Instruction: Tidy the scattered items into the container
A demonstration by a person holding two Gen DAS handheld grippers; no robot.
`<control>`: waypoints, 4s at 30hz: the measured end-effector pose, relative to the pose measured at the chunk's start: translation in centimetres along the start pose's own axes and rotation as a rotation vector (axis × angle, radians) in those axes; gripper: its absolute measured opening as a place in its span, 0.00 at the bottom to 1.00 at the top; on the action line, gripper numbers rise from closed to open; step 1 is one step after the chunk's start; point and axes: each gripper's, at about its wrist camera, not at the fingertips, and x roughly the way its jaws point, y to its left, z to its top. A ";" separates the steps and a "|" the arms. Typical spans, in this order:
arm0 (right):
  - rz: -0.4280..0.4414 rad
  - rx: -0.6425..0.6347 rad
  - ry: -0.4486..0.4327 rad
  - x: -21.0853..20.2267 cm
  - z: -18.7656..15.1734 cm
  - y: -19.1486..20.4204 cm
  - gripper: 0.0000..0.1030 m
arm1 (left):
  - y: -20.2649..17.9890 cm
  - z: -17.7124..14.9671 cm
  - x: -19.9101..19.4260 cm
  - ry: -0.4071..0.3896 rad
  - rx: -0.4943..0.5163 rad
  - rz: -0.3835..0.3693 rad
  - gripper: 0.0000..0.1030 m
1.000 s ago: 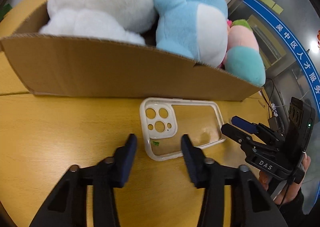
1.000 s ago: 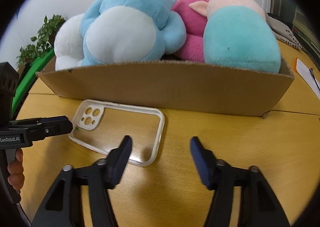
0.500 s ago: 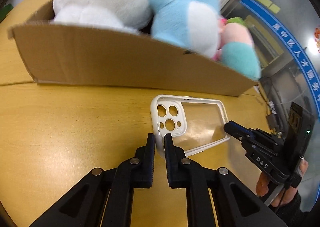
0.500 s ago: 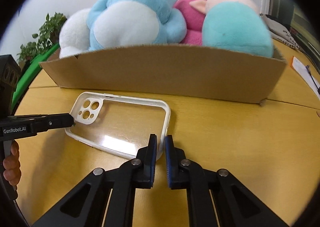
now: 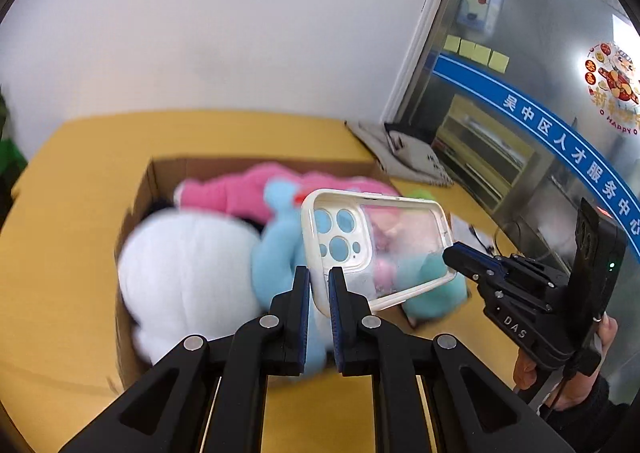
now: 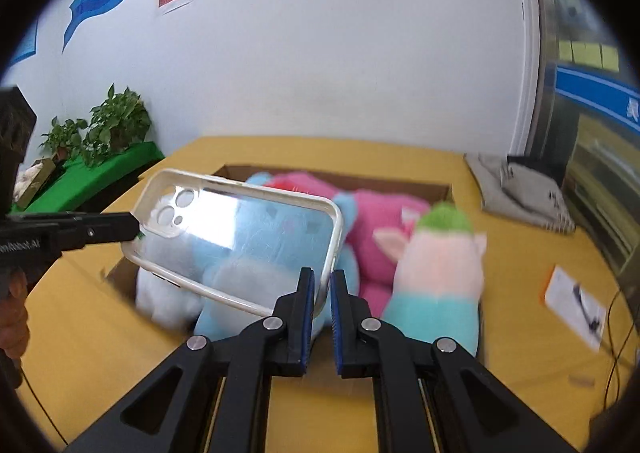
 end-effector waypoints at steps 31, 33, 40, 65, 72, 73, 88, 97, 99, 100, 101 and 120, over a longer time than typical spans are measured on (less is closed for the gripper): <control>-0.062 0.044 0.179 15.5 5.8 -3.0 0.07 | 5.9 5.4 16.8 0.213 -0.078 0.032 0.09; -0.063 0.041 0.194 15.9 5.7 -3.0 0.07 | 5.9 5.5 17.2 0.218 -0.086 0.042 0.09; -0.051 0.041 0.220 15.6 5.2 -2.9 0.33 | 6.0 6.2 13.1 0.108 -0.111 0.119 0.68; -0.101 0.041 -0.012 -11.7 -2.6 2.9 0.77 | -7.4 -8.1 -11.6 -0.207 0.052 0.180 1.00; -0.110 0.052 -0.005 -13.4 -5.5 3.1 0.77 | -8.0 -11.1 -11.8 -0.180 0.041 0.196 1.00; -0.110 0.051 -0.002 -13.5 -5.9 3.2 0.77 | -8.1 -11.4 -11.8 -0.180 0.044 0.203 1.00; -0.111 0.054 0.022 -12.7 -8.9 3.6 0.77 | -7.8 -13.6 -10.5 -0.144 0.040 0.237 1.00; -0.108 0.078 0.041 -12.1 -10.2 3.0 0.77 | -8.4 -14.5 -9.6 -0.118 0.052 0.234 1.00; -0.109 0.084 0.047 -12.0 -10.6 2.9 0.77 | -8.6 -14.8 -9.2 -0.106 0.055 0.228 1.00; -0.109 0.087 0.051 -12.0 -10.9 2.9 0.77 | -8.7 -14.9 -9.1 -0.102 0.057 0.226 1.00; -0.110 0.089 0.053 -11.9 -11.0 2.8 0.77 | -8.8 -15.1 -9.0 -0.098 0.059 0.221 1.00; -0.082 0.061 0.076 -10.6 -11.4 2.7 0.77 | -7.6 -16.4 -7.7 -0.088 -0.005 0.254 1.00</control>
